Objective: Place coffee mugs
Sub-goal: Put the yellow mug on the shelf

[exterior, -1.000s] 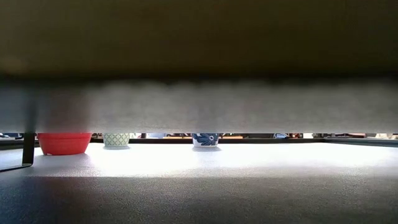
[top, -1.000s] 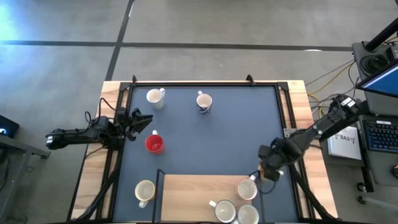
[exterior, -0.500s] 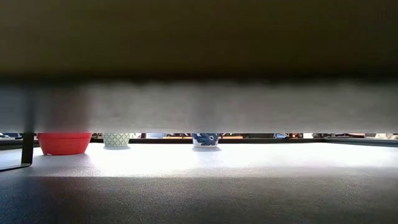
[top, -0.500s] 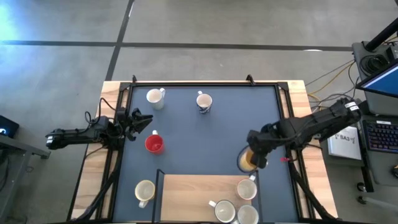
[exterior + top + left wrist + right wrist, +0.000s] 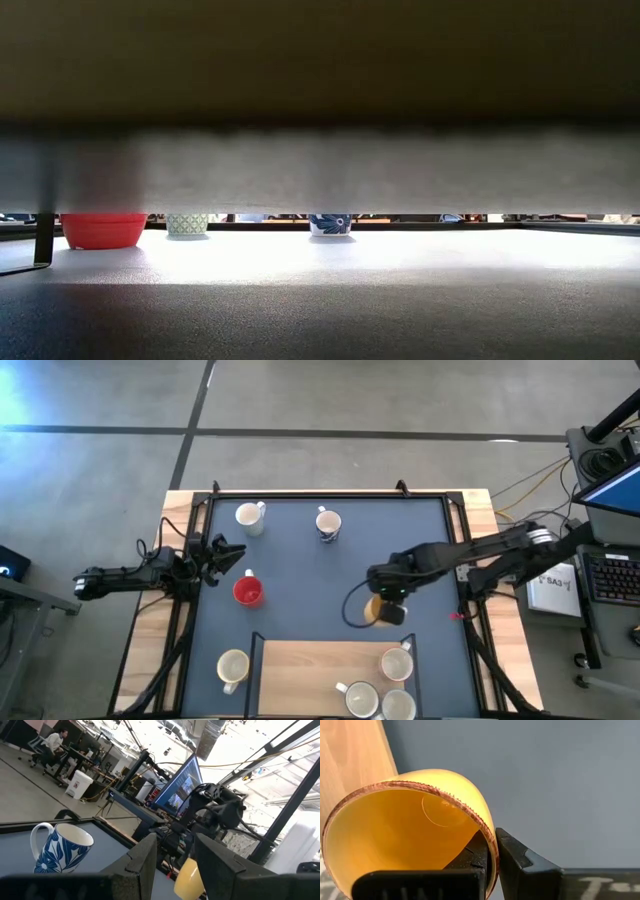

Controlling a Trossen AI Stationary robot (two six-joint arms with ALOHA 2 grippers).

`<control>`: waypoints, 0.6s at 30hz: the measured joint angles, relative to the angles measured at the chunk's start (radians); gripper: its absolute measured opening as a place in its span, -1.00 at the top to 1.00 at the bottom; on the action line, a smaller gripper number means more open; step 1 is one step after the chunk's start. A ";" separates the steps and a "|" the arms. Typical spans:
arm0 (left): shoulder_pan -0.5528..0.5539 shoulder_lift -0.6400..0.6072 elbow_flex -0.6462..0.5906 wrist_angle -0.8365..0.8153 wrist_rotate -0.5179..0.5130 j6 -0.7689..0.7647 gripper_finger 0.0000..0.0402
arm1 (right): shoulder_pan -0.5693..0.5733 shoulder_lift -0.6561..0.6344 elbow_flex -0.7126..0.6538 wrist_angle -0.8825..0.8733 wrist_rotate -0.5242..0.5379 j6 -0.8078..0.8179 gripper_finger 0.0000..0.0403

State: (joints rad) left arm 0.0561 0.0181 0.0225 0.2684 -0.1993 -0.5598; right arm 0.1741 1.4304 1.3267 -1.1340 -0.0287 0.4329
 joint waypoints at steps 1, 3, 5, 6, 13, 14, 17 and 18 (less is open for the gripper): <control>0.000 0.000 0.000 0.000 0.000 0.000 0.42 | 0.002 0.027 0.027 -0.007 -0.003 -0.019 0.94; 0.000 0.000 0.000 0.000 0.000 0.000 0.42 | 0.004 0.081 0.088 -0.030 -0.005 -0.057 0.94; 0.000 0.000 0.000 -0.001 0.000 0.000 0.42 | 0.010 0.125 0.147 -0.065 -0.005 -0.090 0.94; 0.000 0.000 0.000 0.000 0.000 0.000 0.42 | 0.013 0.144 0.176 -0.082 -0.005 -0.104 0.94; 0.000 0.000 0.000 0.000 0.000 0.000 0.42 | 0.081 0.249 0.307 -0.118 -0.023 -0.158 0.94; 0.000 0.000 0.000 0.000 0.000 0.000 0.42 | 0.094 0.263 0.321 -0.117 -0.027 -0.160 0.94; 0.000 0.000 0.000 0.000 0.000 0.000 0.42 | 0.134 0.300 0.354 -0.118 -0.028 -0.164 0.94; 0.000 0.000 0.000 0.000 0.000 0.000 0.42 | 0.147 0.312 0.367 -0.119 -0.027 -0.166 0.94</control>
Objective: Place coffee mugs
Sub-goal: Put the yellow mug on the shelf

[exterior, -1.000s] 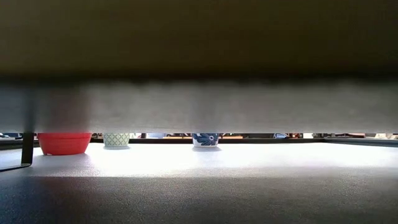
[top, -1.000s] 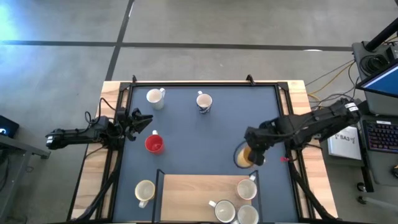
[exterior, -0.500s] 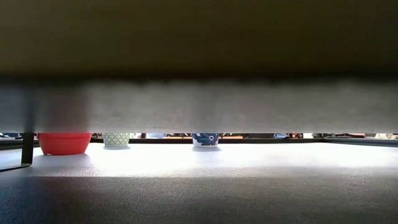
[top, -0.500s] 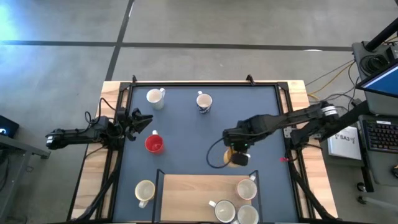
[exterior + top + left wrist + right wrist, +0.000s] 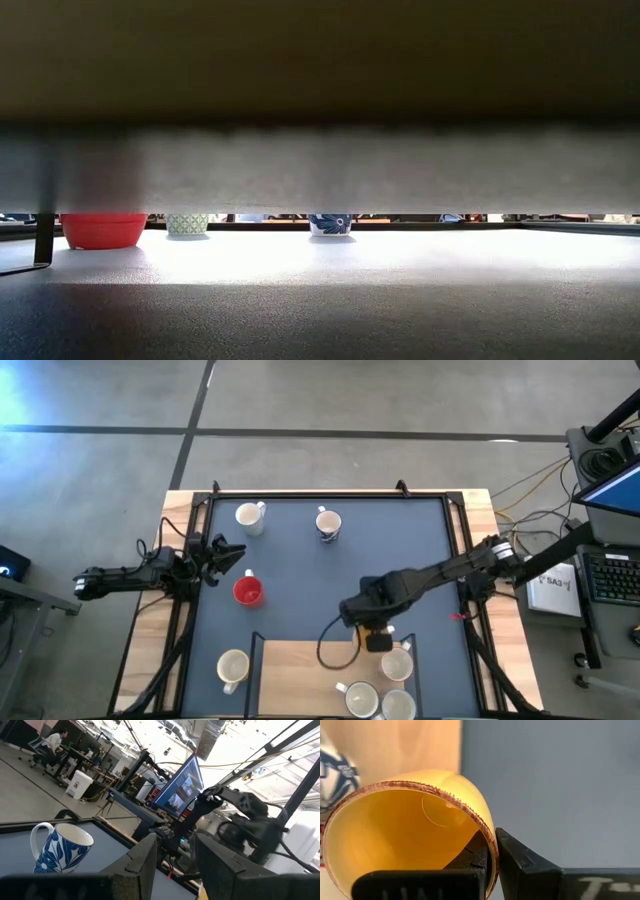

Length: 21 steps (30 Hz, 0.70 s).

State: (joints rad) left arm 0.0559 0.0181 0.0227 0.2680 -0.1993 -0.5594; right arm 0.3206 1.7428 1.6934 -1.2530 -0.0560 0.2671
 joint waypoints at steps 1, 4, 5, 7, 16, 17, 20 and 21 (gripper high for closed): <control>0.000 0.000 0.000 0.000 0.000 0.000 0.42 | 0.012 0.012 0.013 0.001 0.000 -0.004 0.94; 0.000 0.000 0.000 0.000 0.000 0.000 0.42 | 0.042 0.048 0.051 0.001 0.002 -0.016 0.94; 0.000 0.000 0.000 0.000 0.000 0.000 0.42 | 0.051 0.060 0.063 0.002 0.002 -0.021 0.94; 0.000 0.000 0.000 0.000 0.000 0.000 0.42 | 0.063 0.084 0.087 0.000 0.003 -0.032 0.94; 0.000 0.000 0.000 0.000 0.000 0.000 0.42 | 0.092 0.177 0.207 -0.050 0.004 -0.105 0.94; 0.000 0.000 0.000 0.000 0.000 0.000 0.42 | 0.092 0.188 0.223 -0.061 0.003 -0.114 0.94; 0.000 0.001 0.000 0.000 0.000 0.000 0.42 | 0.094 0.219 0.269 -0.083 0.003 -0.148 0.94; 0.000 0.001 0.000 0.000 0.000 0.000 0.42 | 0.095 0.228 0.281 -0.086 0.002 -0.157 0.94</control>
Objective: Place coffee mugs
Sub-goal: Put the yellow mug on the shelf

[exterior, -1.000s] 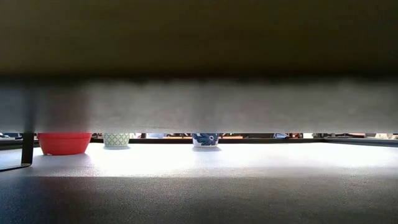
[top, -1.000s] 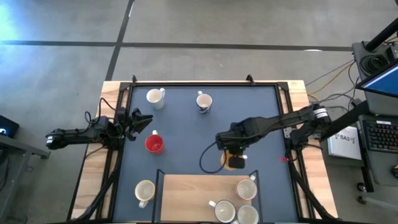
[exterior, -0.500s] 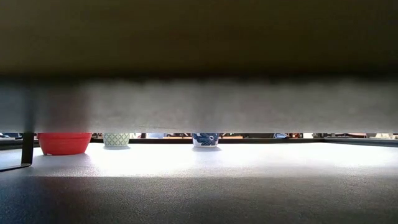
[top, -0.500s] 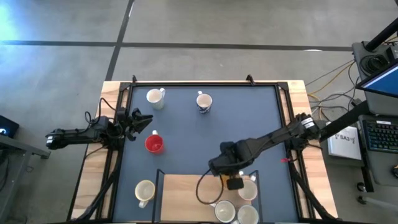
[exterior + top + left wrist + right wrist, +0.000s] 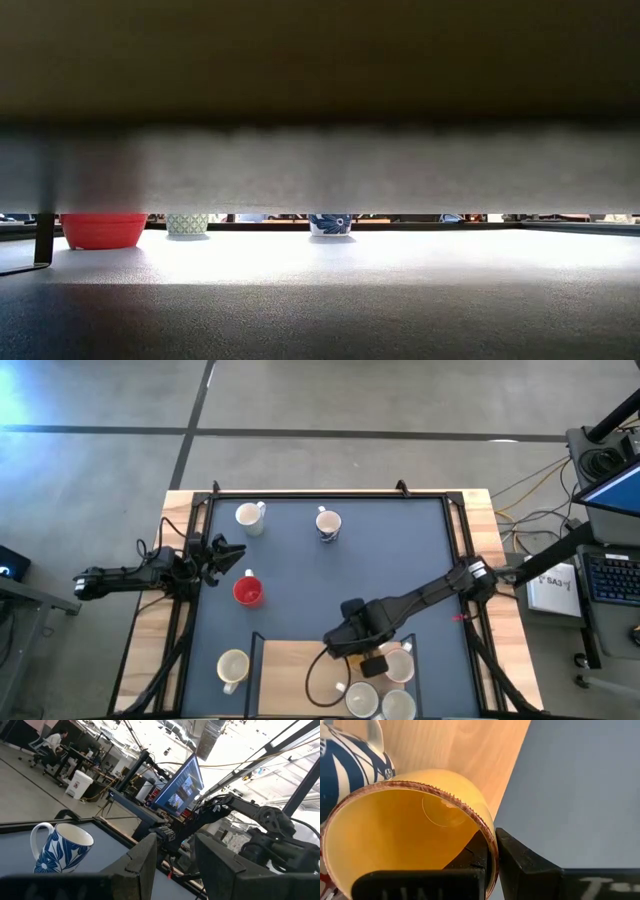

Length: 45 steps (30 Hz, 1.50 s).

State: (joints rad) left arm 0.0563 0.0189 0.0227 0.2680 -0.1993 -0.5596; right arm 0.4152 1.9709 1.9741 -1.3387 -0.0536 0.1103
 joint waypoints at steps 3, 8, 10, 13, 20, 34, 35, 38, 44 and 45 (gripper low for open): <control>0.000 0.000 0.000 0.000 0.000 0.000 0.42 | 0.004 0.022 0.026 -0.002 0.000 -0.026 0.94; 0.000 0.000 0.000 0.000 0.000 0.000 0.42 | 0.008 0.052 0.041 -0.038 -0.004 -0.053 0.94; 0.000 0.000 0.000 0.000 0.000 0.000 0.42 | 0.013 0.053 0.041 -0.035 -0.007 -0.060 0.94; 0.000 0.000 0.000 0.000 0.000 0.000 0.42 | 0.022 0.054 0.041 -0.037 -0.007 -0.067 0.94; 0.000 0.000 0.000 0.000 0.000 0.000 0.42 | 0.033 0.054 0.040 -0.023 -0.007 -0.081 0.94; 0.000 0.000 0.000 0.000 0.000 0.000 0.42 | 0.032 0.054 0.041 0.037 -0.006 -0.086 0.87; 0.000 0.000 0.000 0.000 0.000 0.000 0.42 | 0.032 0.054 0.040 0.036 -0.007 -0.086 0.87; 0.000 0.000 0.000 0.000 0.000 0.000 0.42 | 0.032 0.054 0.039 0.037 -0.006 -0.086 0.90; 0.000 0.000 0.000 0.000 0.000 0.000 0.42 | 0.032 0.054 0.038 0.035 -0.006 -0.085 0.91; 0.000 0.000 0.000 0.000 0.000 0.000 0.42 | 0.032 0.054 0.038 0.035 -0.007 -0.085 0.89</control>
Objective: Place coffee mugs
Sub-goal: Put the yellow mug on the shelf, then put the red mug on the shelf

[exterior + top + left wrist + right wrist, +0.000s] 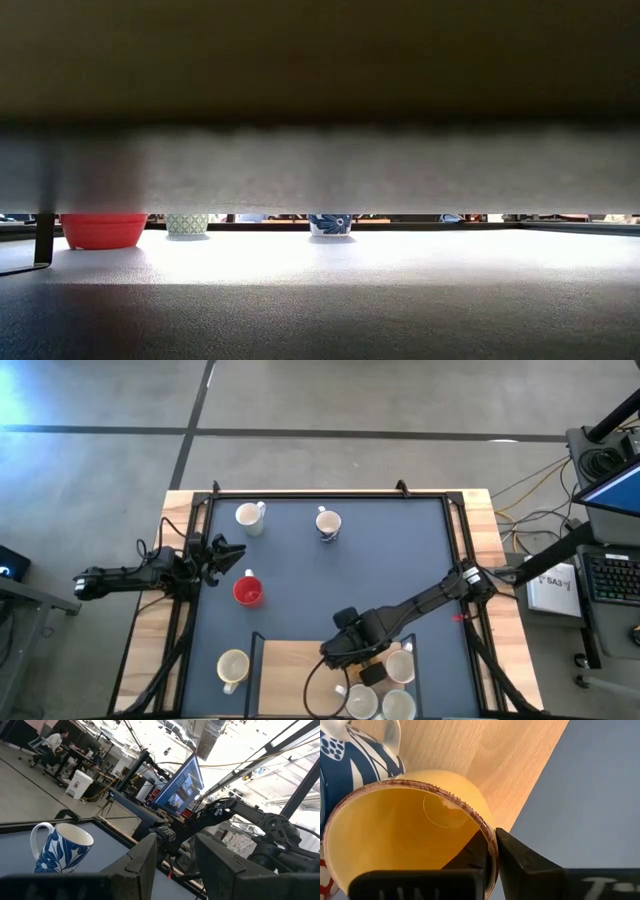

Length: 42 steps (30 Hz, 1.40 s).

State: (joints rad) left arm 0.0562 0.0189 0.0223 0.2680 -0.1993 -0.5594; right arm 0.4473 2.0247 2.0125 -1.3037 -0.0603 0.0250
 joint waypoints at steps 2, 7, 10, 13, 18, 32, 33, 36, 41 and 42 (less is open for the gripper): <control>0.000 0.000 0.000 0.000 0.000 0.000 0.42 | 0.000 0.000 0.000 0.000 0.000 0.000 0.82; 0.000 0.000 0.000 0.000 0.000 0.000 0.42 | 0.000 0.000 0.002 -0.005 0.004 0.000 0.66; 0.000 0.000 0.000 0.000 0.000 0.000 0.42 | 0.000 0.000 0.012 -0.020 0.007 0.000 0.60; 0.000 0.000 0.000 0.000 0.000 0.000 0.42 | 0.000 0.000 0.025 -0.058 0.008 0.000 0.56; 0.000 0.000 0.000 0.000 0.000 0.000 0.42 | 0.000 -0.001 0.072 -0.123 0.008 0.000 0.56; 0.000 0.000 0.000 0.000 0.000 0.000 0.42 | -0.031 -0.214 0.096 -0.125 0.143 0.072 0.64; 0.000 0.000 0.000 0.000 0.000 0.000 0.42 | -0.030 -0.234 0.092 -0.120 0.175 0.094 0.64; 0.000 0.000 0.000 0.000 0.000 0.000 0.42 | -0.029 -0.297 0.063 -0.109 0.252 0.178 0.62; 0.000 0.001 0.000 0.000 0.000 0.000 0.42 | 0.002 -0.416 -0.026 -0.091 0.315 0.338 0.63; 0.000 0.001 0.000 -0.001 0.000 0.000 0.42 | 0.015 -0.442 -0.051 -0.089 0.335 0.379 0.63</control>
State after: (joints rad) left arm 0.0559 0.0201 0.0224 0.2673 -0.1993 -0.5598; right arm 0.4625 1.5825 1.9618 -1.3932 0.2744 0.4035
